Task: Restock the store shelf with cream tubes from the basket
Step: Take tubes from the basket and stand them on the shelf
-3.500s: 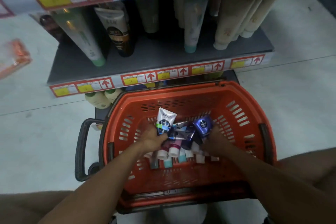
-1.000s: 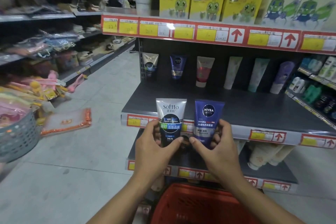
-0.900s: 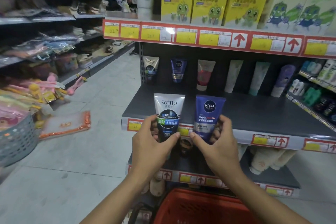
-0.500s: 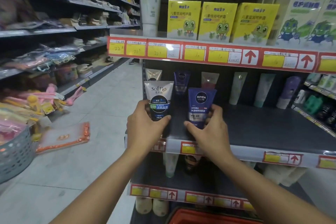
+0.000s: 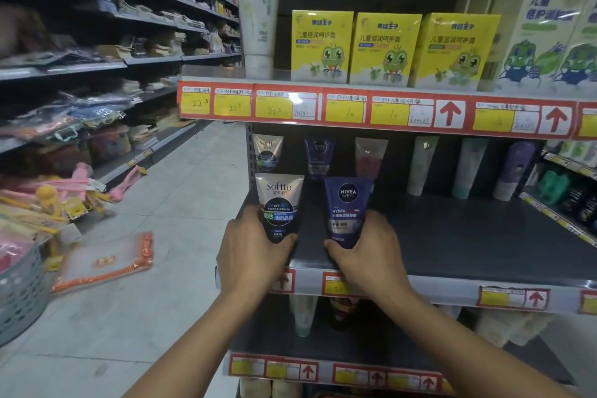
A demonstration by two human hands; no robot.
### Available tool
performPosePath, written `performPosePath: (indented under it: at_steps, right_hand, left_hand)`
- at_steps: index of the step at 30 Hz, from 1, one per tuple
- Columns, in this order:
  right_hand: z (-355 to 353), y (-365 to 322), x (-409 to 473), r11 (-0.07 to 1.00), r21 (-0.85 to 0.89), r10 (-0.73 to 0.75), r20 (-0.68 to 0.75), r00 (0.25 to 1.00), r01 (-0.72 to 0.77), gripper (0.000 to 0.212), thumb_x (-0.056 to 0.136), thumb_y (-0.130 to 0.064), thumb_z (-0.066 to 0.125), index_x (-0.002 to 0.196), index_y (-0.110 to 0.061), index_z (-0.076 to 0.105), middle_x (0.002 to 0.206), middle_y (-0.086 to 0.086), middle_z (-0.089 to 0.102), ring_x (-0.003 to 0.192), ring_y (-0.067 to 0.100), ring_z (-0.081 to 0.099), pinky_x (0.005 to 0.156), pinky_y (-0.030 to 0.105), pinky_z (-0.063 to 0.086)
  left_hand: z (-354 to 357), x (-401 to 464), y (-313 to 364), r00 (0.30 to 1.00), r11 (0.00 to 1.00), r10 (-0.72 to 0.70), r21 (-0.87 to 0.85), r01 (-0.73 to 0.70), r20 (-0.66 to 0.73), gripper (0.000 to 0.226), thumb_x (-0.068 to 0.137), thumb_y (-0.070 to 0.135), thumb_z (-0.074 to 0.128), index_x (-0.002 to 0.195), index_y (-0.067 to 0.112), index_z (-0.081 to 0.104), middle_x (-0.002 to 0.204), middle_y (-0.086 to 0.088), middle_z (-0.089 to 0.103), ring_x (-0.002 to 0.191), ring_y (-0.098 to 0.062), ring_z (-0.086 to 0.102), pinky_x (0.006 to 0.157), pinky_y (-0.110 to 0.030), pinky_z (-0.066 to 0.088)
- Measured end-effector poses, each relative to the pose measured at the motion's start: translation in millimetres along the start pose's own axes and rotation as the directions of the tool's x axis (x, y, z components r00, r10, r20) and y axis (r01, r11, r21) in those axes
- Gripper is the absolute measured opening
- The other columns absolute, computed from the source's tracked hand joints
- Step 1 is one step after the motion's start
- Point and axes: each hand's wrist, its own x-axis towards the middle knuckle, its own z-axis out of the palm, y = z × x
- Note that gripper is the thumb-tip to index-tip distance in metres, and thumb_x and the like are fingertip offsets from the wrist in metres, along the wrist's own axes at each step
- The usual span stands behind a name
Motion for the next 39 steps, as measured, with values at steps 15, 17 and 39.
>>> performPosePath:
  at_steps: [15,17,39]
  right_hand:
    - [53,-14,92,0.995,-0.076,0.075,0.149,0.986,-0.064,0.047,0.080,-0.042,0.084,0.120,-0.023,0.069,0.118,0.001,0.072,0.105,0.021,0.069,0.081,0.029,0.051]
    - [59,-15,103,0.995,-0.093,0.060,0.148,0.987,-0.046,0.043,0.081,-0.042,0.083,0.118,-0.024,0.070,0.117,0.000,0.073,0.105,0.021,0.070,0.079,0.029,0.050]
    - [88,2,137,0.996,-0.052,0.077,0.050,0.996,-0.074,0.063,0.080,-0.050,0.080,0.128,-0.013,0.064,0.126,0.009,0.069,0.113,0.028,0.066,0.080,0.026,0.044]
  left_hand:
    - [18,96,-4,0.986,0.996,-0.088,0.045,0.083,0.140,0.068,0.074,0.049,0.091,0.126,0.016,0.062,0.122,-0.010,0.073,0.107,-0.032,0.070,0.072,-0.034,0.047]
    - [25,108,-7,0.986,0.995,-0.095,0.033,0.091,0.135,0.068,0.073,0.048,0.091,0.125,0.016,0.062,0.120,-0.010,0.073,0.106,-0.033,0.069,0.072,-0.035,0.047]
    - [55,138,-21,0.995,0.996,-0.069,0.060,0.064,0.076,0.051,0.090,0.055,0.068,0.126,0.020,0.063,0.117,-0.009,0.073,0.104,-0.036,0.069,0.075,-0.036,0.048]
